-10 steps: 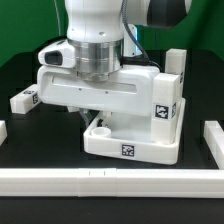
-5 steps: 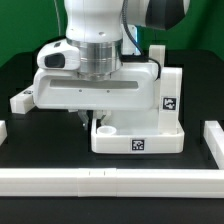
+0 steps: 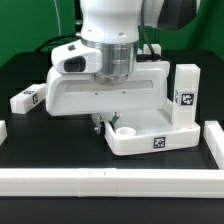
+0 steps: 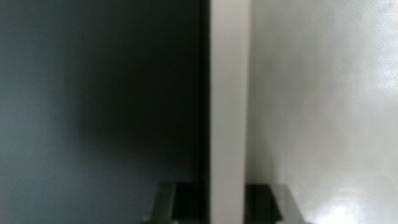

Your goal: Assemble desk

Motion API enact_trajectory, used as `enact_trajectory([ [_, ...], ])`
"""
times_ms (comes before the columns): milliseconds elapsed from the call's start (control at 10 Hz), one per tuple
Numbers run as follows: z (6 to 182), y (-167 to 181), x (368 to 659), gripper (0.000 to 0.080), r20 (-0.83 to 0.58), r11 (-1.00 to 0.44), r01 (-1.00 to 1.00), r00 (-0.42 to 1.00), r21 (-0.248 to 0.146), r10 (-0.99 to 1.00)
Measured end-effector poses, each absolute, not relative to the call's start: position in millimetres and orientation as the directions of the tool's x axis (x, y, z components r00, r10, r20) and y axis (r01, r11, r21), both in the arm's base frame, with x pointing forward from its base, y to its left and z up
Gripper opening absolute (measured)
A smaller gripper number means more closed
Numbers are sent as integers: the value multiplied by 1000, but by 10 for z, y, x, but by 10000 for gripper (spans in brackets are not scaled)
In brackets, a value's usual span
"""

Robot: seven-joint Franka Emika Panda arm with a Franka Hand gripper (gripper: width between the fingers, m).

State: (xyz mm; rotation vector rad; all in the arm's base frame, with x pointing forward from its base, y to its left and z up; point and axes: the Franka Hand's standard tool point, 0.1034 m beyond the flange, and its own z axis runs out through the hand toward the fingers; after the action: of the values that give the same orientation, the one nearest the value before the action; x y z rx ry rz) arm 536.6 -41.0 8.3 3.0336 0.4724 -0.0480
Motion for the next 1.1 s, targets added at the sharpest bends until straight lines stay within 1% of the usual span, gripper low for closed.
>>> enact_trajectory([
  [300, 82, -427, 5366, 67, -62, -885, 461, 887, 68, 457],
  [600, 85, -138, 5450, 67, -73, -796, 601, 799, 72, 596],
  [800, 105, -45, 5503, 67, -77, -739, 670, 743, 69, 665],
  [900, 100, -72, 5495, 67, -82, -716, 695, 719, 67, 690],
  [1100, 99, -111, 5494, 67, -100, -620, 782, 623, 63, 776],
])
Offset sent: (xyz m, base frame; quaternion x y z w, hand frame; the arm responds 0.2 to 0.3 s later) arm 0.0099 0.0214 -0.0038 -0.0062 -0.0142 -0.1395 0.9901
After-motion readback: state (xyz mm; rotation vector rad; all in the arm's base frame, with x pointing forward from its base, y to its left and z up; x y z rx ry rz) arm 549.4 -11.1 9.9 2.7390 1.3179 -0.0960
